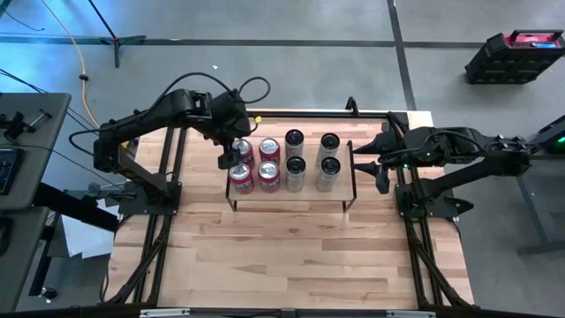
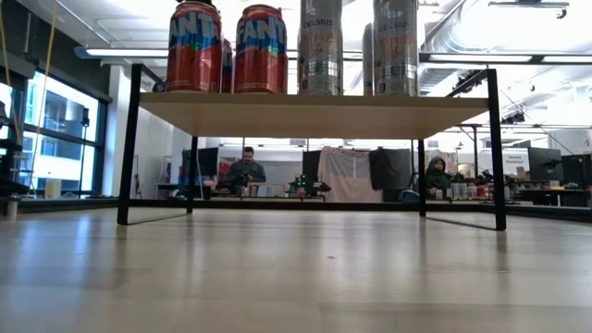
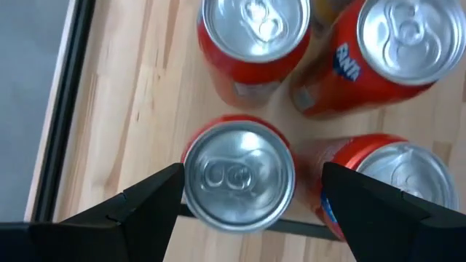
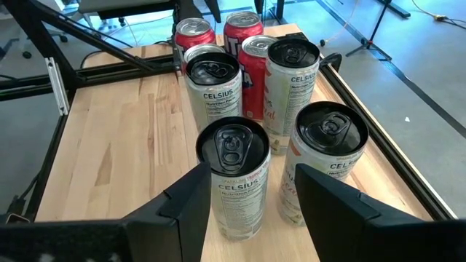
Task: Place canned beverage on shelf
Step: Adjust the soda cans on the shelf
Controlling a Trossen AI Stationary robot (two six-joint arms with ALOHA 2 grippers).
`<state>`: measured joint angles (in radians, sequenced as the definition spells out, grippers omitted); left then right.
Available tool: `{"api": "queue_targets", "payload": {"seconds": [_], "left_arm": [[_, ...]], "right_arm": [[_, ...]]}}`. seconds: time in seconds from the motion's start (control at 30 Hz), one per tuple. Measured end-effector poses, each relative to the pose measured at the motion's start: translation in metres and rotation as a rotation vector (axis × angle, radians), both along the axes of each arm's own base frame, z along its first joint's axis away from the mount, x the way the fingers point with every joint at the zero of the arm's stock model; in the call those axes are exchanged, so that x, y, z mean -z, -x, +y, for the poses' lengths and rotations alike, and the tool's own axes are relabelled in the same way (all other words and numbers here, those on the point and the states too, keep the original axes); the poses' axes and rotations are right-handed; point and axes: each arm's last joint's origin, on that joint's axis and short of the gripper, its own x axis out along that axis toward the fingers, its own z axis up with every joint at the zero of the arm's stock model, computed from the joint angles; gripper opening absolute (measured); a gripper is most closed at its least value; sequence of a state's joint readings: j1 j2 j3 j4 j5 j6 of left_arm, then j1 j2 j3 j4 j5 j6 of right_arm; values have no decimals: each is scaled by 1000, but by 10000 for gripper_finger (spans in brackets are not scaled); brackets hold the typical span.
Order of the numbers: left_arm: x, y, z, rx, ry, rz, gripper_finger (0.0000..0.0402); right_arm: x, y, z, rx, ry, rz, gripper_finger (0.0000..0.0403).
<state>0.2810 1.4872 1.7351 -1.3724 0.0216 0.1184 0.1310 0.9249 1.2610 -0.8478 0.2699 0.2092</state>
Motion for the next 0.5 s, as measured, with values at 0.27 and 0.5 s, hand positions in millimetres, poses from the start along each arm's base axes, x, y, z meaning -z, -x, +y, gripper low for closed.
{"api": "queue_targets", "payload": {"seconds": [0.27, 0.5], "left_arm": [[-4, 1, -10, 11, -1, -22, 316], [-3, 0, -18, 12, -70, 4, 316]], "right_arm": [[0, 0, 0, 0, 0, 0, 184], [0, 0, 0, 0, 0, 0, 184]]}}
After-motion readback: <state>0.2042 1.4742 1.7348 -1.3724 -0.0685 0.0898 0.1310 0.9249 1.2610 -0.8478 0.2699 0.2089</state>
